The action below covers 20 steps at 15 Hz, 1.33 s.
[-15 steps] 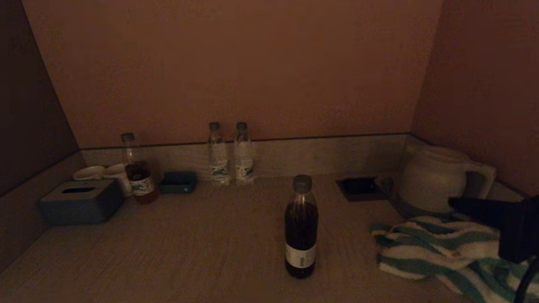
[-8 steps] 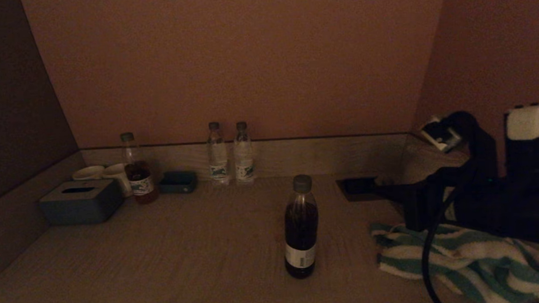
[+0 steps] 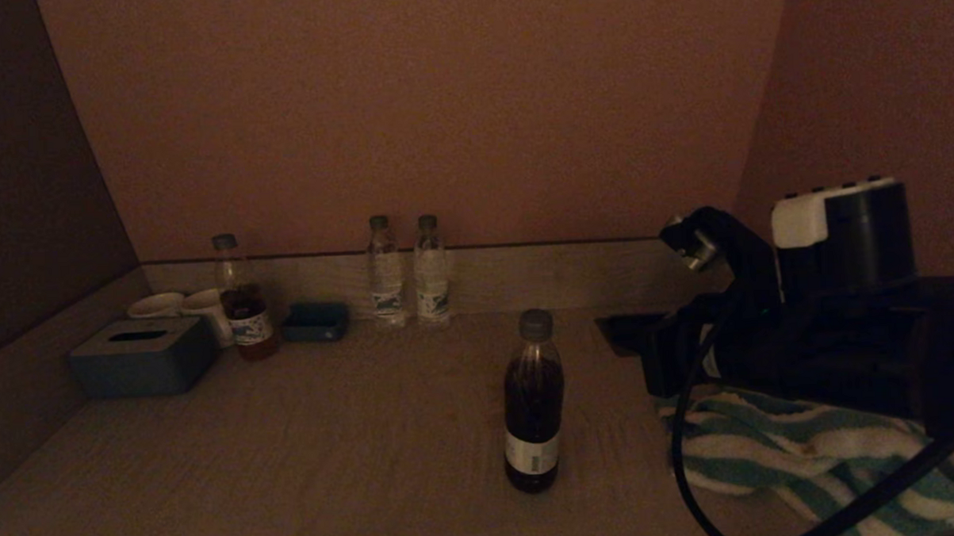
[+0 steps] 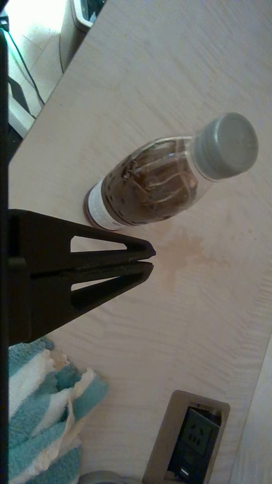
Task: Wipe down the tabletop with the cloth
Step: Pick up the bottle
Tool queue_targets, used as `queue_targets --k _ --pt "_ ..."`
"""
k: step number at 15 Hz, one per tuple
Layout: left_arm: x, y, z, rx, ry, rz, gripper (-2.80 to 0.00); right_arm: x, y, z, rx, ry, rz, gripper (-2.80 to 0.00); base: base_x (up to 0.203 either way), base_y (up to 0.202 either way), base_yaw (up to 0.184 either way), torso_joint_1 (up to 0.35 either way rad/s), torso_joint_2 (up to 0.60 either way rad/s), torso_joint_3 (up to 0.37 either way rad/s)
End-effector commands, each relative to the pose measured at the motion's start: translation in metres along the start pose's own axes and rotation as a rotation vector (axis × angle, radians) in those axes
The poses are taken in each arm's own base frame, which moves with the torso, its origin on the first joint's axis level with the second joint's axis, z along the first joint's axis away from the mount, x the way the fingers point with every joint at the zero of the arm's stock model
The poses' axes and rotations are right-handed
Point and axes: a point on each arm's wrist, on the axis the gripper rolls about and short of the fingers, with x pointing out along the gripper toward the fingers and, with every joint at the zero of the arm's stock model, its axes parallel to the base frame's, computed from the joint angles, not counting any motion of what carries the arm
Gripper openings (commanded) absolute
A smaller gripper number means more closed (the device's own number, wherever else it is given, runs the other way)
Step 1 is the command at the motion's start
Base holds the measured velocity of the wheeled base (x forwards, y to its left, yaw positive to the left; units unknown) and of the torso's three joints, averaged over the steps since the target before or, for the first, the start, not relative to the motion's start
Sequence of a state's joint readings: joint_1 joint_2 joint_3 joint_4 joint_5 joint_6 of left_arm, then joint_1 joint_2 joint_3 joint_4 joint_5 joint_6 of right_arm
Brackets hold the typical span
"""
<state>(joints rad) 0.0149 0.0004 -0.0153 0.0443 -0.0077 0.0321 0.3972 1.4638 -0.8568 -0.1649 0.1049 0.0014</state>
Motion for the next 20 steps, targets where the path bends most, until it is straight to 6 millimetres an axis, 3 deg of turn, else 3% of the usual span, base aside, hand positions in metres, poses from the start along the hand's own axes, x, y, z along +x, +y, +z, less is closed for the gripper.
queue_targets --k 1,20 --pt "0.0001 0.0000 0.0000 0.000 0.001 0.000 -2.80 0.0004 0.0004 0.0024 -0.001 -0.006 0.001 -2.80 0.000 0.000 0.000 0.000 0.00 0.000" --pt "0.0000 0.0000 0.0000 0.000 0.000 0.000 -2.80 -0.0032 0.0009 0.0057 -0.003 -0.022 -0.007 -2.80 0.000 0.000 0.000 0.000 0.00 0.000"
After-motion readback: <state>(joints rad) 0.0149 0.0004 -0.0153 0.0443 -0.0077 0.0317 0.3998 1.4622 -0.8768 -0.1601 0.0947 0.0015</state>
